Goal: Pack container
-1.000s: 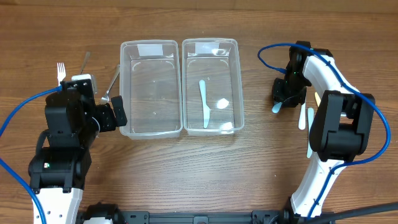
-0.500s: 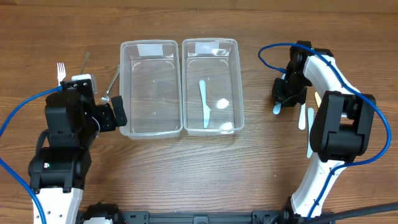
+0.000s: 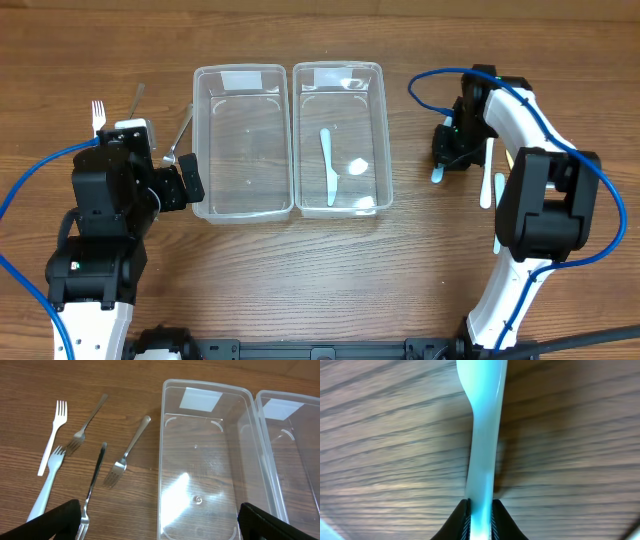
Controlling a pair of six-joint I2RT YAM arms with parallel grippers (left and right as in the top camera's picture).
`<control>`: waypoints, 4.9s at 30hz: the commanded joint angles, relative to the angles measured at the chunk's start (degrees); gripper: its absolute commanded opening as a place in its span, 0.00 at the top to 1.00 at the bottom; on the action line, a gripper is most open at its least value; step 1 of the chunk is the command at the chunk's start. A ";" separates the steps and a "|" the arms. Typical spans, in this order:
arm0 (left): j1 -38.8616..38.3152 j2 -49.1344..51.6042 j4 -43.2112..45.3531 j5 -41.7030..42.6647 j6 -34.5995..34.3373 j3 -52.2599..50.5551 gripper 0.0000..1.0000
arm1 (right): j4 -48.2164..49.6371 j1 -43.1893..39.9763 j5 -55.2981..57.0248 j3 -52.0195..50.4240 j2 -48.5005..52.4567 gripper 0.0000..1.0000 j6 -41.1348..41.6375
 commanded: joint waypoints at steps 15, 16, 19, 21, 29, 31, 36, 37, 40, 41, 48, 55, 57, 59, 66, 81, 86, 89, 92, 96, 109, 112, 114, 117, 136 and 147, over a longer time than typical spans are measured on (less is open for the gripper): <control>0.26 0.02 0.46 0.42 0.09 1.57 0.00 | 0.83 3.82 -6.34 -1.05 0.96 0.96 -3.39; 0.26 0.02 0.46 0.42 0.09 1.57 0.00 | 0.81 3.82 -6.36 -1.05 0.96 0.96 -3.39; 0.26 0.02 0.46 0.42 0.11 1.57 0.00 | 0.63 3.82 -6.36 -1.05 0.96 0.96 -3.39; 0.26 0.02 0.46 0.42 0.11 1.57 0.00 | 0.66 3.82 -6.36 -1.05 0.96 0.96 -3.39; 0.26 0.02 0.46 0.42 0.09 1.57 0.00 | 1.31 3.82 -5.68 -1.03 0.96 0.96 -3.28; 0.26 0.02 0.46 0.42 0.11 1.57 0.00 | 1.31 3.76 -5.64 -1.03 0.94 0.96 -3.26; 0.26 0.02 0.46 0.42 0.11 1.57 0.00 | 0.11 3.76 -5.64 0.96 0.94 0.96 -3.30; 0.26 0.02 0.46 0.42 0.09 1.57 0.00 | -0.48 3.76 -5.64 1.95 0.94 0.96 -3.30; 0.26 0.02 0.46 0.39 0.11 1.57 0.00 | -2.23 3.76 -5.62 4.85 0.94 0.96 -3.30; 0.26 0.02 0.46 0.39 0.11 1.57 0.00 | -2.84 3.76 -5.57 5.70 0.94 0.96 -3.30; 0.26 0.02 0.46 0.39 0.11 1.57 0.00 | -5.20 3.76 -4.28 8.41 0.94 0.83 -2.49; 0.26 0.02 0.74 0.39 0.09 1.57 0.00 | -1.60 5.42 -3.48 8.41 0.94 0.17 10.01; 0.26 0.02 0.90 0.39 0.09 1.57 0.00 | 0.46 6.10 -2.16 8.41 0.94 0.16 13.81; 0.26 0.02 0.94 0.39 0.09 1.57 0.00 | 1.25 6.97 0.33 8.41 0.96 0.16 16.52; 0.26 0.02 1.16 0.39 0.09 1.57 0.00 | 0.79 8.00 4.92 8.09 0.96 0.19 21.79; 0.26 0.02 1.75 0.42 0.09 1.57 0.00 | -4.39 8.28 3.32 7.85 5.05 0.30 22.25; 0.26 0.02 1.86 0.42 0.09 1.57 0.00 | -5.40 8.90 1.86 6.62 5.09 0.30 22.23; 0.26 0.02 1.84 0.44 0.09 1.57 0.00 | -4.59 9.90 1.79 3.82 5.11 0.33 22.25; 0.26 0.02 1.86 0.42 0.09 1.57 0.00 | -2.73 10.91 1.62 1.64 5.11 0.39 22.01; 0.26 0.02 1.77 0.44 0.09 1.57 0.00 | -1.31 11.13 1.60 1.53 5.11 0.58 21.79; 0.26 0.02 2.01 0.42 0.09 1.57 0.00 | -0.33 11.13 1.22 1.53 5.11 0.79 20.50; 0.26 0.02 1.99 0.42 0.09 1.57 0.00 | 0.00 11.13 1.22 1.53 5.11 0.83 20.37; 0.26 0.02 1.99 0.42 0.09 1.57 0.00 | 0.13 11.10 1.22 1.53 5.11 0.90 20.31; 0.26 0.02 1.99 0.42 0.11 1.57 0.00 | 0.44 11.10 1.31 1.53 5.11 0.96 20.31; 0.26 0.02 2.38 0.39 0.35 1.57 0.00 | -19.74 14.36 10.91 29.20 -5.97 0.96 9.40; 0.26 -0.07 2.21 0.42 0.31 1.57 0.00 | -14.36 30.77 5.68 22.01 -7.74 0.96 5.84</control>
